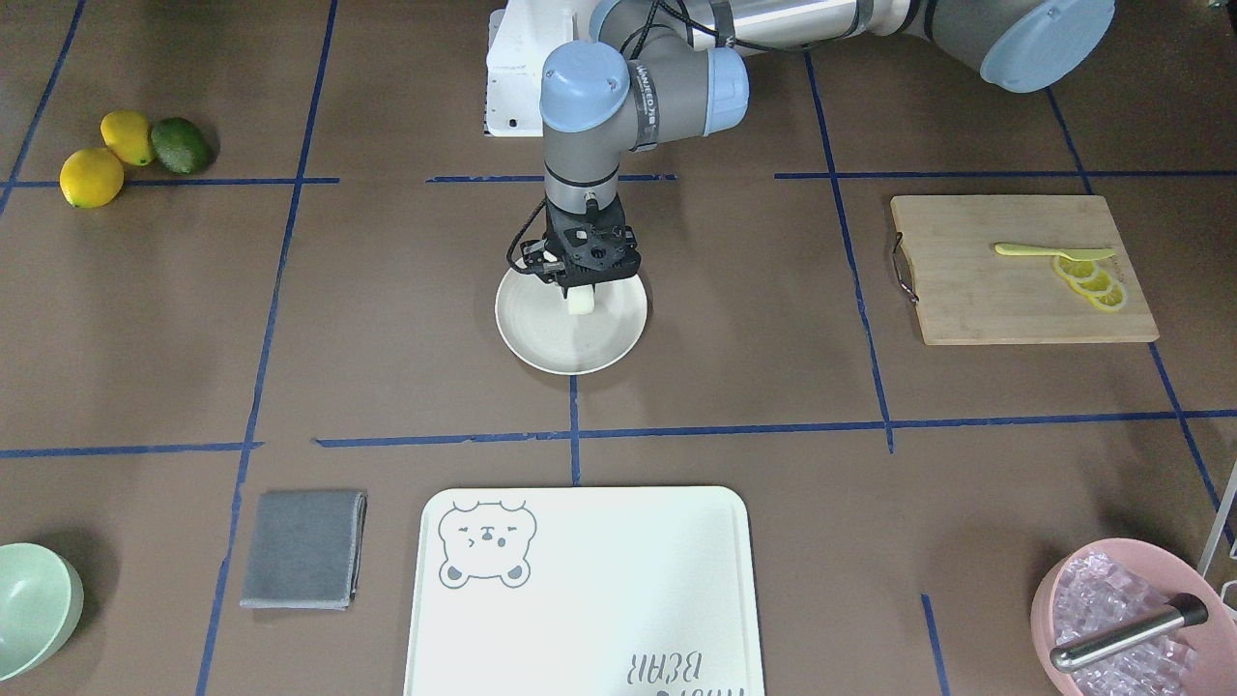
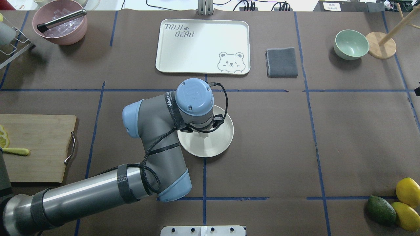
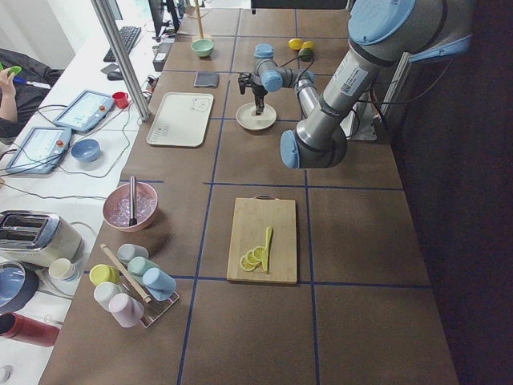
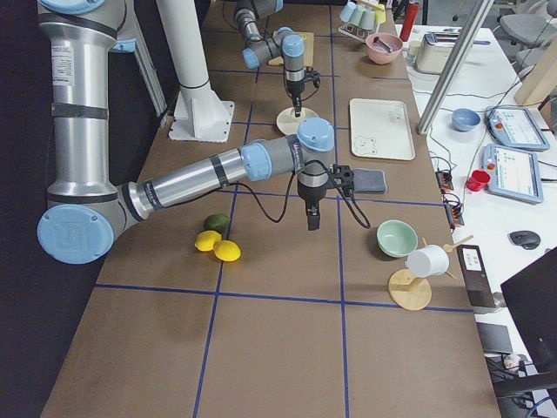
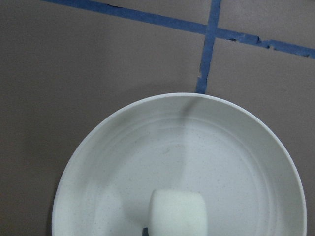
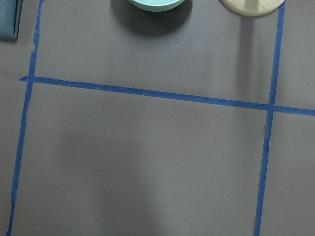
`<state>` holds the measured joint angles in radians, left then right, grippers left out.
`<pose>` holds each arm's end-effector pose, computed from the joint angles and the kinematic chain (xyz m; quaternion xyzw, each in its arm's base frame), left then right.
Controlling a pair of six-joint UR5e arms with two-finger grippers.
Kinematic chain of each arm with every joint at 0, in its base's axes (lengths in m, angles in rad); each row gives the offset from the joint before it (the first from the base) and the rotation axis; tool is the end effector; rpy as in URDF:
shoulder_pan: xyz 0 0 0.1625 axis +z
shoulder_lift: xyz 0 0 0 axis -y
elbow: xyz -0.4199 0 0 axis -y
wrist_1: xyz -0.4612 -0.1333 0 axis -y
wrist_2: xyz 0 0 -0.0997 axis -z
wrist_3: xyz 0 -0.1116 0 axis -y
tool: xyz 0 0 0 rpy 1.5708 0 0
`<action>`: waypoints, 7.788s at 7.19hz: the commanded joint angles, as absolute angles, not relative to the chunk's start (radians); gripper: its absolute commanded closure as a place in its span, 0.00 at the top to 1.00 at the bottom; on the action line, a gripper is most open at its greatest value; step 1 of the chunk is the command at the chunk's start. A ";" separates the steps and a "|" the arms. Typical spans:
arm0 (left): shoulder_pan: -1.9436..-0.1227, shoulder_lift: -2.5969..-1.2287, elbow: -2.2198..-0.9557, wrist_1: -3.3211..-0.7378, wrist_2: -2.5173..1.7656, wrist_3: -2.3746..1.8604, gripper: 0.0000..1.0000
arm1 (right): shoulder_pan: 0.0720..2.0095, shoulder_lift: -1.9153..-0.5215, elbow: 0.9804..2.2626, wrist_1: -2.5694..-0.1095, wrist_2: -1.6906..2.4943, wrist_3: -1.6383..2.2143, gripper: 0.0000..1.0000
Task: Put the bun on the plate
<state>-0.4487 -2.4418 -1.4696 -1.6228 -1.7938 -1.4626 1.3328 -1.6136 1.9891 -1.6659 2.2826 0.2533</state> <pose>0.6737 -0.4449 0.1130 0.0110 0.4097 -0.1106 0.9054 -0.0663 -0.5296 0.4665 0.0431 -0.3665 -0.0416 0.9285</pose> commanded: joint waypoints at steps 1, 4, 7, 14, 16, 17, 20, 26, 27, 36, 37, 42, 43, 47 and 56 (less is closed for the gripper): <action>-0.445 -2.451 -1.408 -1.672 -1.792 -1.462 0.37 | 1.333 -1.614 1.990 -1.666 2.283 0.253 0.99; -0.442 -2.450 -1.411 -1.674 -1.792 -1.451 0.77 | 1.335 -1.614 1.990 -1.666 2.284 0.253 0.99; -0.455 -2.447 -1.468 -1.643 -1.793 -1.427 1.00 | 1.339 -1.614 1.990 -1.666 2.284 0.252 1.00; -0.972 -2.003 -1.917 -1.287 -2.113 -0.603 1.00 | 1.564 -1.631 1.768 -1.666 2.364 -0.214 0.99; -1.229 -1.852 -1.879 -1.287 -2.236 -0.249 1.00 | 1.575 -1.660 1.737 -1.666 2.364 -0.221 1.00; -1.321 -1.801 -1.834 -1.298 -2.258 -0.118 1.00 | 1.575 -1.664 1.736 -1.664 2.364 -0.218 1.00; -1.564 -1.759 -1.615 -1.304 -2.320 0.232 1.00 | 1.575 -1.666 1.729 -1.635 2.361 -0.204 1.00; -1.684 -1.545 -1.543 -1.523 -2.405 0.190 1.00 | 1.575 -1.663 1.733 -1.606 2.362 -0.170 1.00; -1.681 -1.523 -1.558 -1.579 -2.402 0.108 1.00 | 1.575 -1.663 1.732 -1.600 2.362 -0.170 1.00; -1.615 -1.509 -1.585 -1.612 -2.329 0.084 1.00 | 1.575 -1.651 1.729 -1.598 2.359 -0.170 1.00; -1.615 -1.509 -1.585 -1.611 -2.330 0.084 1.00 | 1.575 -1.651 1.729 -1.598 2.359 -0.169 1.00; -1.615 -1.509 -1.583 -1.612 -2.330 0.087 1.00 | 1.575 -1.652 1.727 -1.600 2.358 -0.170 1.00; -1.615 -1.509 -1.583 -1.612 -2.330 0.087 1.00 | 1.575 -1.652 1.727 -1.600 2.356 -0.167 1.00; -1.615 -1.509 -1.583 -1.612 -2.329 0.087 1.00 | 1.575 -1.654 1.727 -1.600 2.356 -0.115 1.00; -1.615 -1.511 -1.583 -1.612 -2.329 0.089 1.00 | 1.575 -1.651 1.730 -1.598 2.358 -0.117 1.00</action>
<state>-1.6153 -1.5109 -1.5831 -1.6123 -2.3286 0.0882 1.5754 -1.6511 1.7301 -1.5985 2.3577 -0.1153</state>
